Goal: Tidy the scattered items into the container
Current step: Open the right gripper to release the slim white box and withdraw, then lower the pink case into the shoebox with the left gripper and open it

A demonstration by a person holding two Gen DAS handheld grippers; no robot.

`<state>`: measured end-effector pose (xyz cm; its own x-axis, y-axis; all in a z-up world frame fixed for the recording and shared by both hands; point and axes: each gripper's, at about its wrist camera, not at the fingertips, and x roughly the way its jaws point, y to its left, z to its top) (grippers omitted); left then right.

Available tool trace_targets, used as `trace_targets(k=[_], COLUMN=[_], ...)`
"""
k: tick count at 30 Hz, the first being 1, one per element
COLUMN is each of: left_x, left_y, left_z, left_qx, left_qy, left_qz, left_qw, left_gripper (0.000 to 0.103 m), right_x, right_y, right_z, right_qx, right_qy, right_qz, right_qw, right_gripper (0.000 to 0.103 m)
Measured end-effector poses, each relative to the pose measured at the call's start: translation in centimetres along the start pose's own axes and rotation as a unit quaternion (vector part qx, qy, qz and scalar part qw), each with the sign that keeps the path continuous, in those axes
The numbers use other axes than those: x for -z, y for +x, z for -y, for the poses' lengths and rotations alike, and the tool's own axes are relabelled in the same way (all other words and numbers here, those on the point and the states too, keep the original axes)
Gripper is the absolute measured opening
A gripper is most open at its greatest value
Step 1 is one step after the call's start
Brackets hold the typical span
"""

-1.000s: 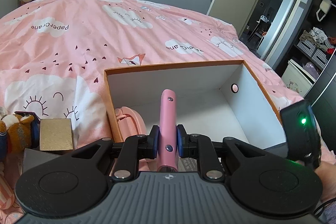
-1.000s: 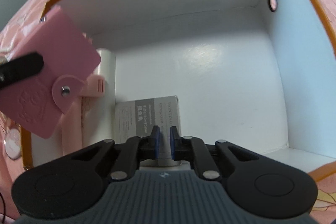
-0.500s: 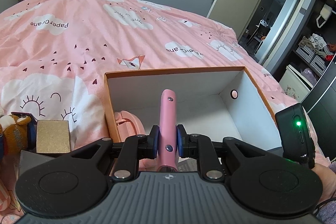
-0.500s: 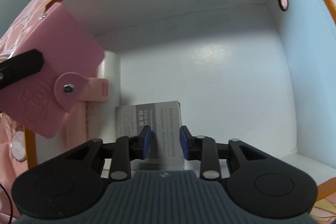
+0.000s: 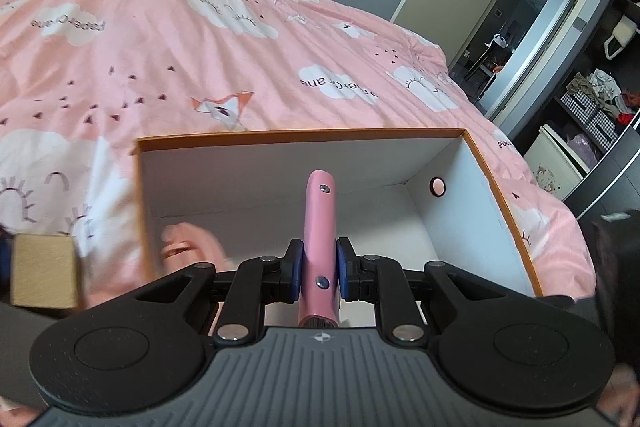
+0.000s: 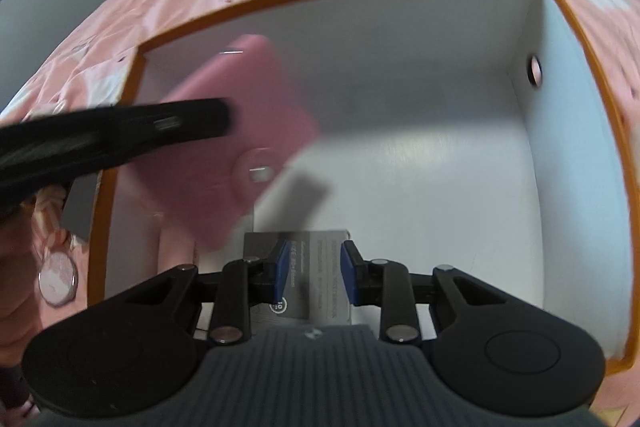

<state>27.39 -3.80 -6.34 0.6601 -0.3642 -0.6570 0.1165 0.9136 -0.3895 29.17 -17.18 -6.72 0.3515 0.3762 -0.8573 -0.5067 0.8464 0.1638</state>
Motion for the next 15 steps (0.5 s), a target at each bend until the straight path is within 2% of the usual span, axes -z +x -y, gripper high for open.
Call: trace_targets(k=[3,9,10,11,15], left_x=[-0.3,-0.2,-0.1,-0.1,-0.1], left_y=[1.8,3.9,4.1,4.3,4.7], left_z=[0.2,-0.2,-0.3,-0.5,-1.1], left_qx=[-0.005,-0.001,0.001,0.002,0.003], left_qy=[-0.008,-0.036,-0.041,-0.046,-0.06], left_qz=[-0.01,-0.021,-0.022,-0.024,-0.031], left_qw=[0.9999,0.9991,0.9989,0.9987,0.9977], left_gripper=[0.02,0.02,0.02,0.02,0.02], right_x=[-0.9,-1.6,-1.6,-1.7,-1.9], right_y=[-0.6,0.3,0.6,0.9,1.8], right_z=[0.8,0.3,0.2,0.1,0.1], right_qx=[-0.019,-0.024,-0.022,-0.018,-0.02], right_qy=[-0.014,-0.028,-0.032,-0.036,-0.034], right_qz=[0.003,0.009,0.01,0.012,0.008], right_qw=[1.0,0.999,0.999,0.999,0.999], right_gripper=[0.032,0.032,0.028,0.02,0.009])
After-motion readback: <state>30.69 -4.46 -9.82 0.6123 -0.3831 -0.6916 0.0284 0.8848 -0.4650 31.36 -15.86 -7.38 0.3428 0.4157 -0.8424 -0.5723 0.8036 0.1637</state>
